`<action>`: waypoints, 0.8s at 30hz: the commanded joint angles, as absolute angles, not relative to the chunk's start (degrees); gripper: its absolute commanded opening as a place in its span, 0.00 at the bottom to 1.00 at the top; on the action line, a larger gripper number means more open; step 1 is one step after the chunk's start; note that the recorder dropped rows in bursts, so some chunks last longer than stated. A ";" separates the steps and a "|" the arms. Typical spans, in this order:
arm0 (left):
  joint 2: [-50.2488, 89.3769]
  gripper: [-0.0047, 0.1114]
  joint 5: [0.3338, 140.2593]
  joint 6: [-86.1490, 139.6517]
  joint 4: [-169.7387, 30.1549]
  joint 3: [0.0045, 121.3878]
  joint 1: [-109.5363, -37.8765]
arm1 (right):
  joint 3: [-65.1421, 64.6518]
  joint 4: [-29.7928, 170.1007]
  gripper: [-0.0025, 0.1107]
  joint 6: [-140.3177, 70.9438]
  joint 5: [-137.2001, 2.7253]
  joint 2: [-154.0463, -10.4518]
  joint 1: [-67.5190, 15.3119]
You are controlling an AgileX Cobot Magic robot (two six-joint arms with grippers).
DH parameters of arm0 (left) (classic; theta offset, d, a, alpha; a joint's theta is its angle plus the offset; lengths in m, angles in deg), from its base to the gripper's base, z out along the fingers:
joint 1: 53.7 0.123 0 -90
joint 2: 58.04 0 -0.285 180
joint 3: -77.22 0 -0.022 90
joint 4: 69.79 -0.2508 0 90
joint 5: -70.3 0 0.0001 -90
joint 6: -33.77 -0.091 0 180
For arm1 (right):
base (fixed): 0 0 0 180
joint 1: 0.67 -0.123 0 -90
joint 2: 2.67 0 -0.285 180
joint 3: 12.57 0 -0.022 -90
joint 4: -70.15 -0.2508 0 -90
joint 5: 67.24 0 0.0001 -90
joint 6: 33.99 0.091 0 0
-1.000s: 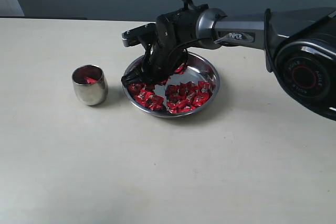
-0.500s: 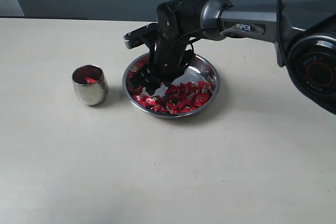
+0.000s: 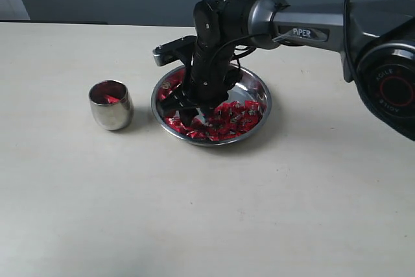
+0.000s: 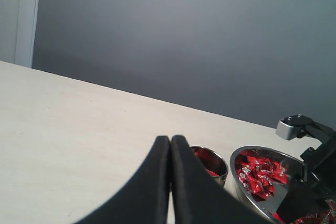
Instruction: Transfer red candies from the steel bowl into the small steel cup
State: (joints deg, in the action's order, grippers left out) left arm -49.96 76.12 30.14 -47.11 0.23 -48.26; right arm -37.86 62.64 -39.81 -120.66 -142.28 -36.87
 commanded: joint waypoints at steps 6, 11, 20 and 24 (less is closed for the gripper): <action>-50.25 0.04 75.87 30.17 -46.52 0.00 -48.17 | -37.94 61.24 0.43 -41.05 -120.98 -144.22 -36.69; -50.25 0.04 75.87 30.17 -46.52 0.00 -48.17 | -37.94 61.24 0.19 -41.05 -120.87 -144.22 -36.69; -50.25 0.04 75.87 30.17 -46.52 0.00 -48.17 | -37.94 60.28 0.02 -41.05 -116.09 -141.58 -36.69; -50.25 0.04 75.87 30.17 -46.52 0.00 -48.17 | -37.94 56.89 0.02 -41.05 -111.28 -139.52 -36.80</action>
State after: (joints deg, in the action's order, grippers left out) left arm -49.96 76.12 30.14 -47.11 0.23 -48.26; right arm -37.86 58.80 -40.75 -114.66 -141.35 -36.87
